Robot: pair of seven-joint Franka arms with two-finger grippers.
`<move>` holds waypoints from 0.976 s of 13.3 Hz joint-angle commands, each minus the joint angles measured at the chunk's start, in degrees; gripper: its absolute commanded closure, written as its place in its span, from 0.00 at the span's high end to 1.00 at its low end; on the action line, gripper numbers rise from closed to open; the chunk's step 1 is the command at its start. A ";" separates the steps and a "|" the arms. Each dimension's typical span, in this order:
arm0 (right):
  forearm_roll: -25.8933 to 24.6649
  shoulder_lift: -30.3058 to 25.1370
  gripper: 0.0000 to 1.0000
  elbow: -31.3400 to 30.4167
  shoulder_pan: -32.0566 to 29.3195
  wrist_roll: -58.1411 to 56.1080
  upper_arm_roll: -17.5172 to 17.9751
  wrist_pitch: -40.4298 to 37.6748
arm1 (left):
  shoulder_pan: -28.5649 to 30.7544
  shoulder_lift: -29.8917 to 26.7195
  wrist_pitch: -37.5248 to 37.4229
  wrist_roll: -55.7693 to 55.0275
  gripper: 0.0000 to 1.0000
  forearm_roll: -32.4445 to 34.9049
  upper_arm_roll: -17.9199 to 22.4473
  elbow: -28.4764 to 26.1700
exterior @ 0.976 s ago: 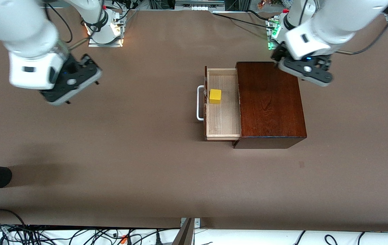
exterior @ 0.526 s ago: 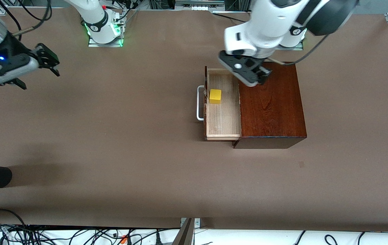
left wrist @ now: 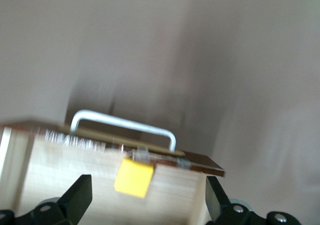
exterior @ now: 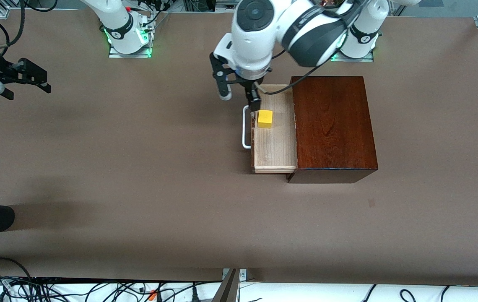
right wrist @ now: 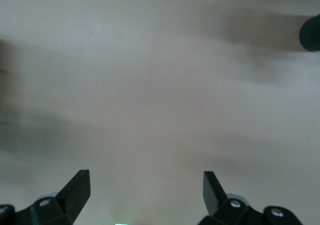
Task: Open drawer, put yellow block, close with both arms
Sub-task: 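Lower the left gripper to the drawer front while the right gripper retracts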
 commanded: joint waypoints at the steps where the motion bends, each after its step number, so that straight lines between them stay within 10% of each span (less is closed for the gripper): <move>1: 0.99 -0.13 1.00 -0.66 -0.41 1.13 -1.60 0.93 | -2.92 6.37 2.39 12.87 1.00 4.50 0.55 5.12; 13: 0.55 3.82 1.00 4.35 0.73 0.24 -1.35 0.76 | -4.33 14.11 4.07 13.19 1.00 16.46 0.72 4.24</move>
